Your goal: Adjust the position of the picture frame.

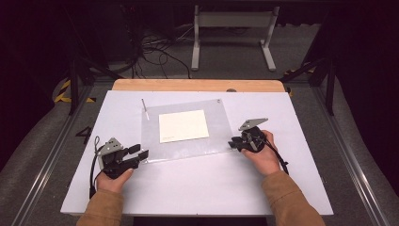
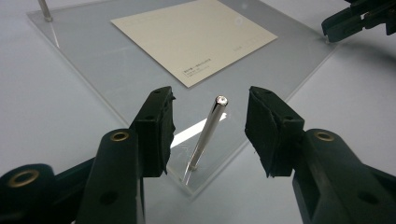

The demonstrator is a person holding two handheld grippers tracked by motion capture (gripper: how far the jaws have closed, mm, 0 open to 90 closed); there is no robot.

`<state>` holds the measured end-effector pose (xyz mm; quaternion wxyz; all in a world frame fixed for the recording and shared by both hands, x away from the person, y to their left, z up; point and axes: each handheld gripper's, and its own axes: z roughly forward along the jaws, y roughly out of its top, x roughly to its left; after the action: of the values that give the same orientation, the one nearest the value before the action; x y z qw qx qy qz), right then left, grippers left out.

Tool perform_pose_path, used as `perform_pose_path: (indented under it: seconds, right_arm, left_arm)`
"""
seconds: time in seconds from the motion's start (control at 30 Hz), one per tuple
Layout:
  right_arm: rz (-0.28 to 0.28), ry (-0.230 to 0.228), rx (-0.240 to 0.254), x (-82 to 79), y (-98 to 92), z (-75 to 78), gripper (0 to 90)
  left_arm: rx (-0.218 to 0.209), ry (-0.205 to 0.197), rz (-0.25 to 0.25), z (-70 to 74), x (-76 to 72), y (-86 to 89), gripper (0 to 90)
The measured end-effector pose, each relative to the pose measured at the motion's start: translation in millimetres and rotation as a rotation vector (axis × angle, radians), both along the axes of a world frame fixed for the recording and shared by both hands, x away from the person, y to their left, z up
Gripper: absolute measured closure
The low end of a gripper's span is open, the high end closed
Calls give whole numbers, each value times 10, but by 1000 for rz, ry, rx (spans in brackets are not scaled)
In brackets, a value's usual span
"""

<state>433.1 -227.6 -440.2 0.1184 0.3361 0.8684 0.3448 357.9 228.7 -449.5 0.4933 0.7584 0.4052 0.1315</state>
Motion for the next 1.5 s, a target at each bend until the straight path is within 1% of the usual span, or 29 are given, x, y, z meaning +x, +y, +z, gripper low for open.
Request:
perform_pose_path:
  seconds: [0.1, 0.17, 0.23, 0.43, 0.47, 0.5, 0.53, 0.57, 0.63, 0.67, 0.7, 0.73, 0.83, 0.87, 0.93, 1.0, 1.07, 1.13, 1.17, 1.2, 1.23, 1.27, 1.3, 1.33, 1.4, 1.43, 1.47, 1.5]
  right_arm:
    - [14, 2, 2, 1, 13, -6, 774]
    - [42, 0, -8, -7, 30, -5, 827]
    - [49, -13, -25, -15, 41, -1, 831]
    - [66, -20, -41, -37, 49, 5, 834]
    - [72, -17, -42, -48, 53, 6, 834]
    - [82, -11, -42, -66, 57, 9, 834]
    - [97, -6, -41, -91, 60, 10, 834]
    - [118, -5, -42, -144, 69, 9, 834]
    - [140, -2, -40, -217, 77, 8, 833]
    - [152, 2, -39, -255, 81, 8, 833]
    - [167, 6, -37, -293, 84, 8, 833]
    - [181, 7, -32, -334, 86, 4, 832]
    - [222, 12, -14, -458, 88, -11, 831]
    - [222, 12, -14, -458, 88, -11, 831]
    - [255, 19, -6, -554, 99, -17, 831]
    - [284, 18, -10, -650, 127, -17, 831]
    - [320, 25, -7, -752, 164, -21, 831]
    - [343, 19, -10, -834, 194, -25, 831]
    - [343, 19, -10, -834, 194, -25, 831]
    - [362, 11, -16, -882, 211, -27, 831]
    - [375, 6, -17, -932, 229, -29, 831]
    - [400, 10, -16, -1006, 262, -32, 831]
    - [400, 10, -16, -1006, 262, -32, 831]
    - [412, 10, -17, -1030, 276, -31, 831]
    - [446, 16, -23, -1122, 334, -28, 831]
    - [446, 16, -23, -1122, 334, -28, 831]
    - [472, 24, -19, -1186, 376, -30, 830]
    - [472, 24, -19, -1186, 376, -30, 830]
  left_arm:
    - [6, -2, -3, 1, 1, -1, 521]
    - [5, -2, -1, 0, 0, -1, 522]
    - [3, -1, -2, -1, 1, 2, 523]
    - [0, -3, 1, 4, -5, 11, 524]
    - [2, -3, 9, 14, -11, 21, 523]
    - [3, -12, 15, 31, -15, 45, 519]
    - [-14, -19, 28, 61, -29, 93, 517]
    - [-22, -24, 33, 76, -35, 129, 514]
    - [-34, -24, 43, 86, -50, 187, 510]
    - [-34, -24, 43, 86, -50, 187, 502]
    - [-45, -20, 28, 73, -56, 228, 489]
    - [-40, -23, 14, 68, -59, 241, 481]
    - [-16, -27, 8, 63, -74, 255, 467]
    - [-16, -27, 8, 63, -74, 255, 465]
    - [-28, -26, 12, 63, -75, 274, 465]
    - [-33, -26, 10, 63, -78, 276, 463]
    - [-27, -18, -9, 62, -81, 270, 445]
    - [-2, -21, -15, 59, -98, 262, 420]
    - [-2, -21, -15, 59, -98, 262, 411]
    - [8, -22, -21, 55, -108, 265, 411]
    - [12, -15, -18, 53, -118, 267, 401]
    - [17, -14, -16, 45, -124, 280, 380]
    - [22, -13, -14, 40, -126, 294, 380]
    - [15, 2, -11, 29, -131, 308, 374]
    - [15, 9, -5, 11, -123, 324, 348]
    - [19, 21, 0, 4, -118, 330, 348]
    - [20, 32, 4, -7, -111, 331, 342]
    - [24, 34, 8, -13, -108, 327, 342]
